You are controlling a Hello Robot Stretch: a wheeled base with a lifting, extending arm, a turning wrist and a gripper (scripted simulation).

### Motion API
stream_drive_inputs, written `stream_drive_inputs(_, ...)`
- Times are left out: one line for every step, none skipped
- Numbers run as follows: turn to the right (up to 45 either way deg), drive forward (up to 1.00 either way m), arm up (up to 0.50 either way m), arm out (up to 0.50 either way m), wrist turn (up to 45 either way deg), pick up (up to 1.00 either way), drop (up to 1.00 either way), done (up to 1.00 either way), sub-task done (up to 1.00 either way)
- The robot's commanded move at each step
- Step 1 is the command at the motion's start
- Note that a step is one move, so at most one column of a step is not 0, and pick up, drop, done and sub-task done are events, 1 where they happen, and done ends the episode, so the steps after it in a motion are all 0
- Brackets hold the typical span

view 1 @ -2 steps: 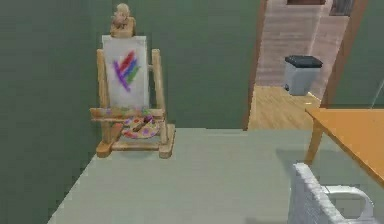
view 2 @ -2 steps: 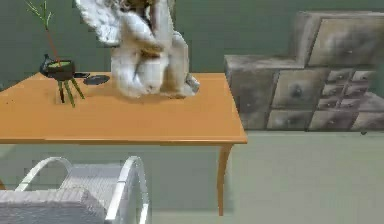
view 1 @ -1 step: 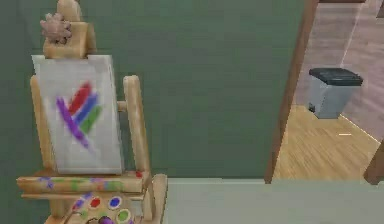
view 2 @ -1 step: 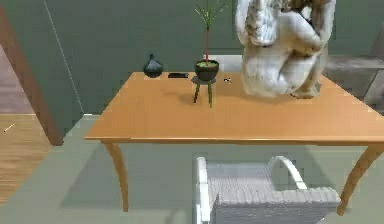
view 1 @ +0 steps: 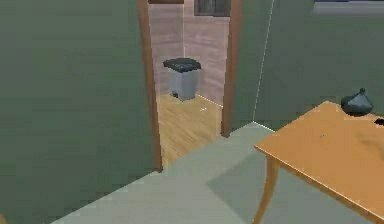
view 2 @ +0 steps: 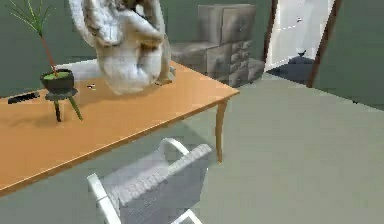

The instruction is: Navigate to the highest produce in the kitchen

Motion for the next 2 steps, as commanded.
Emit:
stream_drive_inputs(0.0, 0.95, 0.0, 0.0, 0.0, 0.0, 0.0, 0.0, 0.0)
stream_drive_inputs(3.0, 0.0, 0.0, 0.0, 0.0, 0.0, 0.0, 0.0, 0.0)
